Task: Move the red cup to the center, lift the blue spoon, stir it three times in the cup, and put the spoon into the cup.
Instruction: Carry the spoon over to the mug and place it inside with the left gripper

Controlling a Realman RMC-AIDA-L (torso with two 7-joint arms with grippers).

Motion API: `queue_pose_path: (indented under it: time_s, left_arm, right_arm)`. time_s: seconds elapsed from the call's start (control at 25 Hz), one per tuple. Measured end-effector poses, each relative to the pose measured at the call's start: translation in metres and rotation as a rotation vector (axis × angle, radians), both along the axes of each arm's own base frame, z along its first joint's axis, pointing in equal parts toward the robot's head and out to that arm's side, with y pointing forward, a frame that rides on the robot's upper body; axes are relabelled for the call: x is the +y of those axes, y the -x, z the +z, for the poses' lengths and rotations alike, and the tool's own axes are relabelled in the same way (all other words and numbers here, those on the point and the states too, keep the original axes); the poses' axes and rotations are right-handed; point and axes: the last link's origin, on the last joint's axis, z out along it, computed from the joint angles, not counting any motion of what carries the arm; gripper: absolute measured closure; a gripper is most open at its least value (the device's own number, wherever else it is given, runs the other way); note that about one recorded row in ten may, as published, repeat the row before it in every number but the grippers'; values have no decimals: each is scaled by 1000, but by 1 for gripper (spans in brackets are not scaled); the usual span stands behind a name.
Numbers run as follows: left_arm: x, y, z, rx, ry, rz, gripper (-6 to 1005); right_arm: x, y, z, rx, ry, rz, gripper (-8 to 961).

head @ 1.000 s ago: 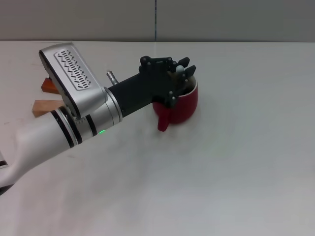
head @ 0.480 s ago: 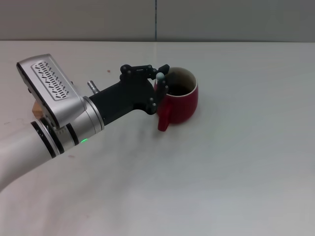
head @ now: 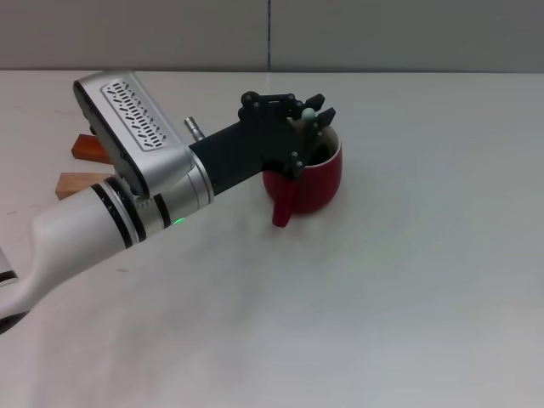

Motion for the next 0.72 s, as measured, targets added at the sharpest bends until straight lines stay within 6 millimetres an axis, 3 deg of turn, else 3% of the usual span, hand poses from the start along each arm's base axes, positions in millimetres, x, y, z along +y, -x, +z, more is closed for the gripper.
queue_pose_path:
  time_s: [0.24,0.72]
  left_arm:
    - [-5,-13,-9,-13,28,-35,855]
    - [-13,19,10,-6,-14,39,855]
  right_arm:
    - [0,0,0,1,0,0,177]
    - [0,0,0,1,0,-1,176]
